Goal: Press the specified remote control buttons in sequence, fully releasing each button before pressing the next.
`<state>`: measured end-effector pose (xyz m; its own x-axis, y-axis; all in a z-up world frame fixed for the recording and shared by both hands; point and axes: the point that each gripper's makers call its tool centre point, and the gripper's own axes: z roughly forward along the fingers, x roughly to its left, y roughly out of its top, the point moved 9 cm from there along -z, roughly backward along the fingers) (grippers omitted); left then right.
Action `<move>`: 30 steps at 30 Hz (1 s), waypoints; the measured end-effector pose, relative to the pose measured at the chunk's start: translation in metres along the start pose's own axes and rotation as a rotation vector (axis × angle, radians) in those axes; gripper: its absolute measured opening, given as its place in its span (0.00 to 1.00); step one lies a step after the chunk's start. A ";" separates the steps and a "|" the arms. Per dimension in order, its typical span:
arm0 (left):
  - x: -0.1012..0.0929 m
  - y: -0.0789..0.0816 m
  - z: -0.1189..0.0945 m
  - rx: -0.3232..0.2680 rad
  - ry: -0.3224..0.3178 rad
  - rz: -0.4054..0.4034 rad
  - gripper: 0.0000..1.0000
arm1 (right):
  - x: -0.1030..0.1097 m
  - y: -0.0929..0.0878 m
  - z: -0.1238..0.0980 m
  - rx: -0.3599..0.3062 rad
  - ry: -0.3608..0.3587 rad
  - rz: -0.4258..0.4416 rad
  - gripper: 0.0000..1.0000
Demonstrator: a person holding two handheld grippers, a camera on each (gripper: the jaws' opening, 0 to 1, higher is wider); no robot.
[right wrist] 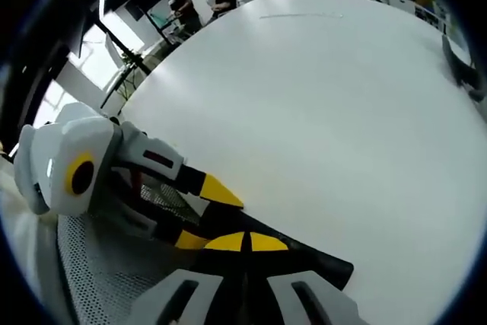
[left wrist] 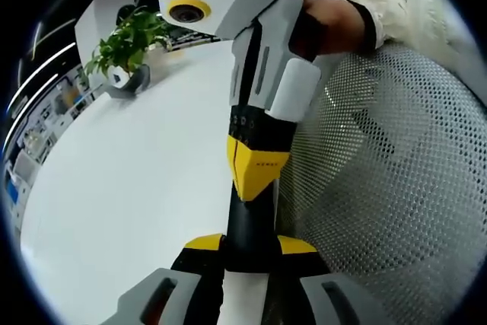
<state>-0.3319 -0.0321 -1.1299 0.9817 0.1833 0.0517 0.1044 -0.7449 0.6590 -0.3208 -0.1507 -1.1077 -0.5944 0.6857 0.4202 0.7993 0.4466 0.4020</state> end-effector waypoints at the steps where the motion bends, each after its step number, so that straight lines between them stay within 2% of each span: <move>1: 0.000 0.000 0.000 -0.001 -0.001 -0.003 0.24 | 0.000 -0.001 0.002 0.015 -0.007 -0.011 0.00; 10: 0.000 0.000 0.000 -0.011 -0.004 0.007 0.25 | 0.001 -0.003 0.001 0.024 -0.021 -0.049 0.00; 16: 0.000 0.001 0.000 -0.007 -0.007 -0.016 0.24 | 0.003 -0.002 0.002 0.023 -0.044 -0.103 0.00; 24: 0.000 0.002 0.001 -0.010 -0.008 -0.015 0.24 | -0.001 -0.002 0.000 0.020 -0.023 -0.022 0.00; 27: 0.000 0.002 0.000 -0.014 -0.011 -0.021 0.24 | 0.001 -0.002 -0.001 0.014 -0.024 -0.020 0.00; 30: 0.000 0.002 0.000 -0.011 -0.011 -0.018 0.24 | 0.002 0.001 -0.008 -0.024 -0.047 -0.034 0.00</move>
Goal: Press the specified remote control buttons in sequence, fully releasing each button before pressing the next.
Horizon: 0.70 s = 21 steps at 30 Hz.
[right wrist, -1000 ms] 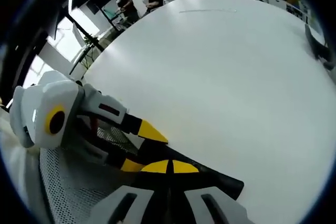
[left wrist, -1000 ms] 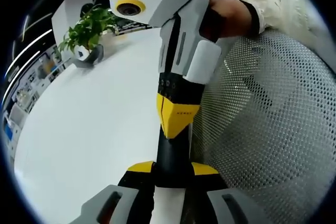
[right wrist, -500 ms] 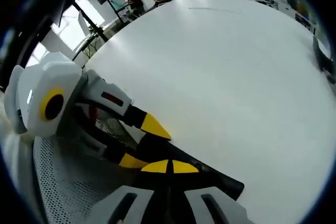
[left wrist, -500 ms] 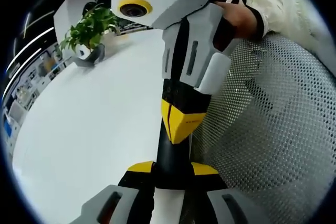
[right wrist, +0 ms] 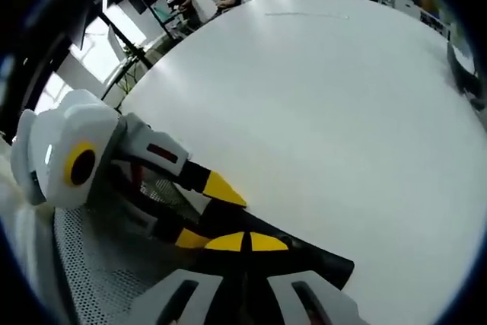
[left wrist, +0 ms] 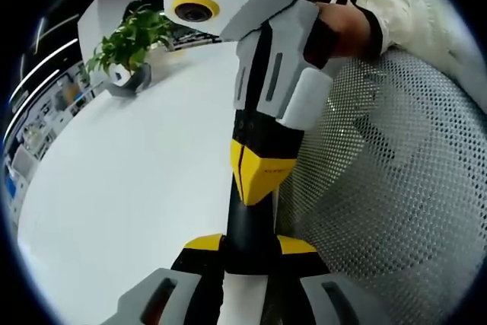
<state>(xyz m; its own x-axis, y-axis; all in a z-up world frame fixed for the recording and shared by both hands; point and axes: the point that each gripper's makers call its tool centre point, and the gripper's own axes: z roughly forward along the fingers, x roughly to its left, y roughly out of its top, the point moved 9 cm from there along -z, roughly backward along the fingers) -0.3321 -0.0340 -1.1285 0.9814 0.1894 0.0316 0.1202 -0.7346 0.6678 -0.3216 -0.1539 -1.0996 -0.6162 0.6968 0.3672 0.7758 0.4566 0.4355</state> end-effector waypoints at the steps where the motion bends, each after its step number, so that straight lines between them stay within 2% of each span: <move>1: 0.000 0.000 0.000 0.002 0.000 0.001 0.24 | -0.001 0.001 -0.003 -0.016 -0.012 0.007 0.00; 4: -0.001 0.002 0.000 0.013 0.004 0.008 0.24 | -0.004 0.004 -0.015 -0.087 -0.031 0.042 0.00; 6: -0.002 0.003 0.000 0.028 0.009 0.017 0.24 | -0.004 0.008 -0.028 -0.160 -0.025 0.043 0.00; 7: -0.002 0.004 0.000 0.032 0.010 0.018 0.24 | -0.004 0.011 -0.038 -0.217 -0.025 0.044 0.00; 9: -0.002 0.004 -0.001 0.036 0.010 0.017 0.24 | -0.006 0.013 -0.054 -0.303 -0.049 0.049 0.00; 10: -0.002 0.004 -0.001 0.037 0.010 0.016 0.24 | -0.006 0.013 -0.058 -0.318 -0.053 0.050 0.03; 13: -0.002 0.005 0.000 0.044 0.009 0.019 0.24 | -0.013 0.011 -0.082 -0.429 -0.127 0.059 0.10; 15: -0.002 0.005 0.000 0.047 0.007 0.019 0.24 | -0.018 0.008 -0.092 -0.464 -0.173 0.058 0.15; 17: -0.002 0.005 0.000 0.054 0.007 0.017 0.24 | -0.023 0.004 -0.102 -0.508 -0.205 0.042 0.24; 21: 0.000 0.008 0.000 0.076 -0.002 0.016 0.24 | -0.032 -0.002 -0.112 -0.611 -0.241 0.063 0.49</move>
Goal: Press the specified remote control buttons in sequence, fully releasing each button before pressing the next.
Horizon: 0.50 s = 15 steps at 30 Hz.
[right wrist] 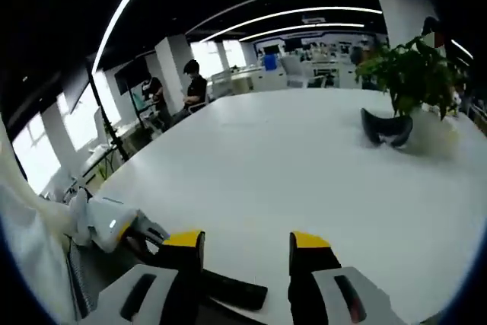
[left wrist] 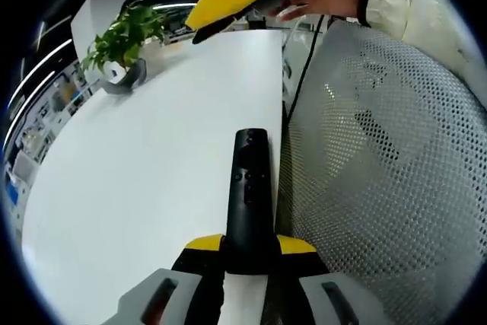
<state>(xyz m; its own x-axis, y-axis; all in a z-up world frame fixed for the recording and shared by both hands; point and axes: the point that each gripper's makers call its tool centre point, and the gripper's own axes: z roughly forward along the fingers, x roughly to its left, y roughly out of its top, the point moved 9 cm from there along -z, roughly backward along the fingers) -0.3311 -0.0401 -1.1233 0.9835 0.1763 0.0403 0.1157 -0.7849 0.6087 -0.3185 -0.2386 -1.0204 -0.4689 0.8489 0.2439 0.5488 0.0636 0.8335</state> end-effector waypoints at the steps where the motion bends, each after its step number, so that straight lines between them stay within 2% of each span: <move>1: 0.001 0.000 0.000 0.003 -0.006 -0.006 0.24 | -0.003 -0.001 -0.003 -0.012 -0.023 0.002 0.55; 4: 0.001 0.001 -0.001 0.011 -0.012 -0.016 0.24 | -0.007 -0.004 -0.006 -0.019 -0.072 -0.010 0.64; 6: 0.001 0.001 -0.001 0.013 -0.011 -0.012 0.23 | -0.009 -0.008 -0.007 0.016 -0.089 -0.014 0.64; 10: 0.007 0.004 -0.004 -0.006 -0.001 0.003 0.23 | -0.010 -0.013 -0.008 0.009 -0.122 -0.029 0.70; 13: 0.013 0.006 -0.007 -0.013 0.001 -0.019 0.23 | -0.013 -0.016 -0.010 0.017 -0.174 -0.097 0.73; 15: 0.018 0.007 -0.010 -0.016 0.013 -0.015 0.23 | -0.014 -0.022 -0.008 0.011 -0.190 -0.109 0.78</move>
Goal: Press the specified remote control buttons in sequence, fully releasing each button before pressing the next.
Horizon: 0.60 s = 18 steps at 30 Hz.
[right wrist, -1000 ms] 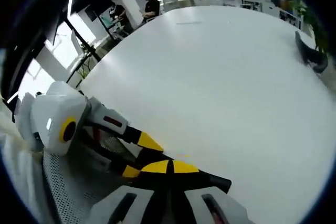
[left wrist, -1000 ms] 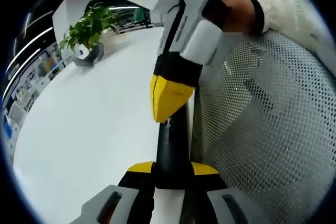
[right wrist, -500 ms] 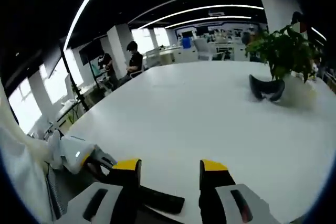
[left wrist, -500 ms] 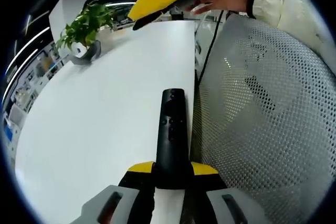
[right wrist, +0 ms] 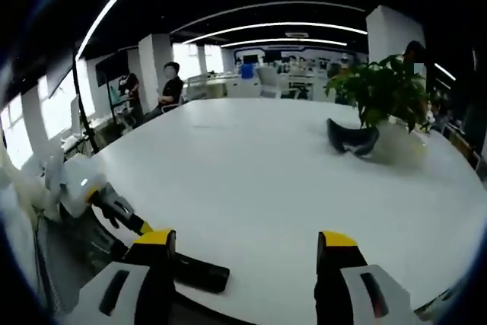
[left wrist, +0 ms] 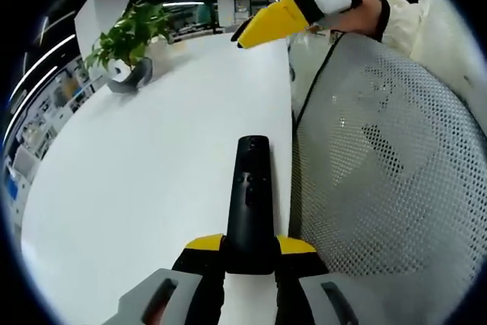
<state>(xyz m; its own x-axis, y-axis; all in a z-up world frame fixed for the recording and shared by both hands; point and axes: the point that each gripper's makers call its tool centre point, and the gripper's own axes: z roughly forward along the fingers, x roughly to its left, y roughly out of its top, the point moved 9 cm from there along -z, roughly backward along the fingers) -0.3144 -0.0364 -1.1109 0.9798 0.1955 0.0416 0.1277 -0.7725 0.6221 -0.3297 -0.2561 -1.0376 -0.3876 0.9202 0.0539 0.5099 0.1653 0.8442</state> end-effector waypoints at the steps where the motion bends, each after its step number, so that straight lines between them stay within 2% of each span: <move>1: 0.004 0.001 -0.002 -0.002 0.003 0.003 0.23 | -0.002 -0.004 0.001 -0.002 -0.013 0.001 0.80; 3: 0.010 0.003 -0.005 -0.001 0.005 0.004 0.23 | -0.006 -0.009 0.002 0.000 -0.038 0.000 0.85; 6: 0.020 0.006 -0.010 -0.002 0.018 0.007 0.23 | -0.012 -0.012 0.002 0.008 -0.059 0.001 0.85; 10: 0.034 0.009 -0.019 -0.010 0.028 0.007 0.23 | -0.015 -0.012 0.003 -0.032 -0.086 0.010 0.85; 12: 0.041 0.011 -0.022 -0.002 0.036 0.021 0.23 | -0.016 -0.013 0.004 -0.042 -0.127 -0.060 0.84; 14: 0.049 0.012 -0.025 0.008 0.045 0.045 0.23 | -0.018 -0.016 0.004 -0.014 -0.159 -0.102 0.87; 16: 0.056 0.012 -0.027 0.013 0.049 0.050 0.23 | -0.016 -0.014 0.004 -0.047 -0.125 -0.054 0.90; 18: 0.066 0.013 -0.029 0.014 0.054 0.046 0.23 | -0.019 -0.016 0.005 -0.046 -0.114 -0.027 0.91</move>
<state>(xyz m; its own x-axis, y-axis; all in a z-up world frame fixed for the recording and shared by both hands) -0.2528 -0.0160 -1.0776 0.9750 0.1915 0.1126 0.0850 -0.7898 0.6074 -0.3267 -0.2745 -1.0545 -0.3100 0.9503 -0.0278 0.4634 0.1765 0.8684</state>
